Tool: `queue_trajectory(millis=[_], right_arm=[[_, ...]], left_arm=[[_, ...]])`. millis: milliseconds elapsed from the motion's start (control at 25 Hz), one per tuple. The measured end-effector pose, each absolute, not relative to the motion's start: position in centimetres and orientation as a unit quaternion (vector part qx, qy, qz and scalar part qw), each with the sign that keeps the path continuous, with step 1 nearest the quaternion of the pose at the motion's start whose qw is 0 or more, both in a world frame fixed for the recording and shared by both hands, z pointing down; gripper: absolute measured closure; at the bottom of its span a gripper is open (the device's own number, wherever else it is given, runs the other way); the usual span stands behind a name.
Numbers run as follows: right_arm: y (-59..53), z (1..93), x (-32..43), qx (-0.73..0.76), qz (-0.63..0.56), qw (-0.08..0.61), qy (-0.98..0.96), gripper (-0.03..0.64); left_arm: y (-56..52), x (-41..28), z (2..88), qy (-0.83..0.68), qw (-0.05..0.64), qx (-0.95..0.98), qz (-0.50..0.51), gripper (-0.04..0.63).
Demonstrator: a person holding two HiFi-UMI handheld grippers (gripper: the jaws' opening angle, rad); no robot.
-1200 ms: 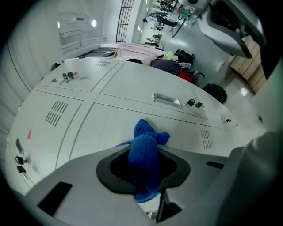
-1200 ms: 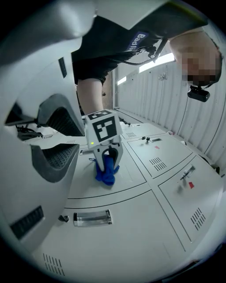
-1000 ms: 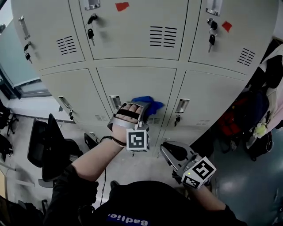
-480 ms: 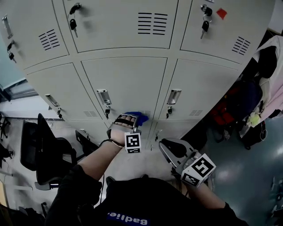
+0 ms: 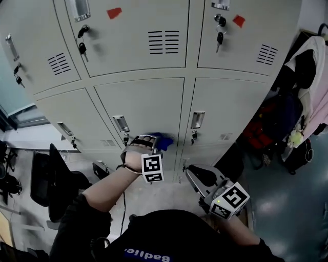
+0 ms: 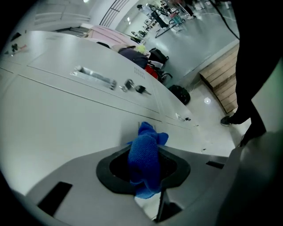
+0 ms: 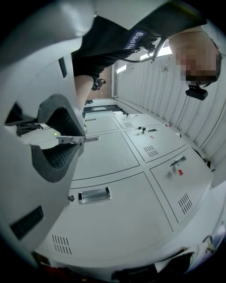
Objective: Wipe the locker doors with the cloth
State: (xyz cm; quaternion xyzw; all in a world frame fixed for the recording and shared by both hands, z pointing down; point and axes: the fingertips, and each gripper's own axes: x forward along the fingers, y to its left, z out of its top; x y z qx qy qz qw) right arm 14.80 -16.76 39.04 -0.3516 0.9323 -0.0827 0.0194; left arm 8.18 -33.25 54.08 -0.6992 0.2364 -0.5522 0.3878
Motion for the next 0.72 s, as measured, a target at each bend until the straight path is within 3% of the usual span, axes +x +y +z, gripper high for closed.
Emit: queue_trajectory(millis=[360,720], right_arm=[[-17.0,37.3,14.7,-0.344,-0.069,0.048,0.935,0.569],[-17.0,37.3,13.9,-0.332,-0.074,0.05,0.939,0.569]], left_arm=[[-30.9,11.3,31.5,0.282,0.492,-0.692,-0.446,0.492],[-32.9,12.9,24.8,0.341,0.512,-0.658,-0.435,0.492]])
